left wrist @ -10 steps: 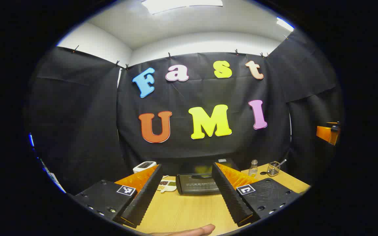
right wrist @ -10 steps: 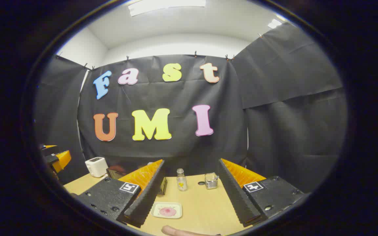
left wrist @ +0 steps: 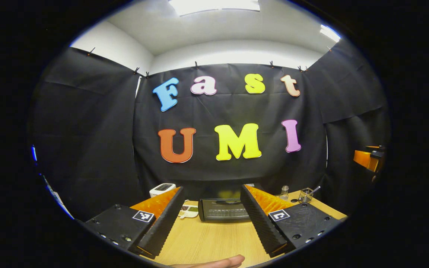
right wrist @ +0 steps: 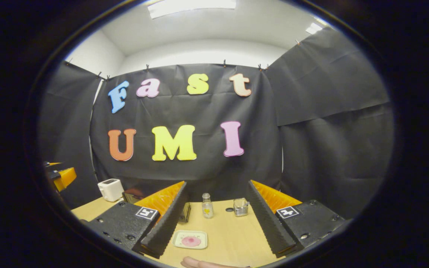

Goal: Open the electric oven with the left hand, put the food in, and close the electric oven.

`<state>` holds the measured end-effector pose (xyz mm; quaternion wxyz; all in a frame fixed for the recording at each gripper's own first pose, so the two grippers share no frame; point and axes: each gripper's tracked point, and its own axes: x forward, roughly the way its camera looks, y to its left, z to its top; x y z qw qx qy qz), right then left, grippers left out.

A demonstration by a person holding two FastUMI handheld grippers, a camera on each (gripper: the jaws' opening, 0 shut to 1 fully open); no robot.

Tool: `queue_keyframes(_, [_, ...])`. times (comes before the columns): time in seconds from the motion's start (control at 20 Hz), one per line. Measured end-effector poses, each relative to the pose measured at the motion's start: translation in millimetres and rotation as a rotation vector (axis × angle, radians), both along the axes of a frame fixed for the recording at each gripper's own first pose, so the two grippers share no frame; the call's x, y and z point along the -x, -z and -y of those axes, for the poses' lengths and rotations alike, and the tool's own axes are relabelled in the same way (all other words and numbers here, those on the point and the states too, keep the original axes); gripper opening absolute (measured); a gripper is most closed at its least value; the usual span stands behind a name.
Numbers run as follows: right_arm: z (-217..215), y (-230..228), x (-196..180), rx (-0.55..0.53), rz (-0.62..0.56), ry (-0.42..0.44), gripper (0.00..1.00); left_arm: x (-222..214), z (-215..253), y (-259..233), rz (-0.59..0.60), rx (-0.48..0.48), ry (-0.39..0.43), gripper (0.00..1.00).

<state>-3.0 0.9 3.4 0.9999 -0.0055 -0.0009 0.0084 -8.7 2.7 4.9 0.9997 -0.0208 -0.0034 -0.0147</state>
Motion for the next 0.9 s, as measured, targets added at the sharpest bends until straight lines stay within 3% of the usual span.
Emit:
queue_keyframes(0.1, [2,-3,2,0.003,0.009,-0.001,0.96,0,2,1,-0.007,0.003,0.003,0.96])
queue_keyframes(0.2, [4,-4,4,0.003,0.016,-0.002,1.0,0,5,1,-0.007,0.01,0.011,0.96])
queue_keyframes(0.55, [9,-10,11,0.015,0.046,-0.003,0.96,-3,18,0,0.008,0.019,0.042,0.96])
queue_keyframes(0.6, [10,-11,11,0.017,0.051,-0.003,1.0,-5,18,0,0.011,0.021,0.041,0.96])
queue_keyframes(0.9, [12,-8,5,0.003,0.057,-0.015,0.96,-46,30,11,-0.006,0.058,0.07,0.96])
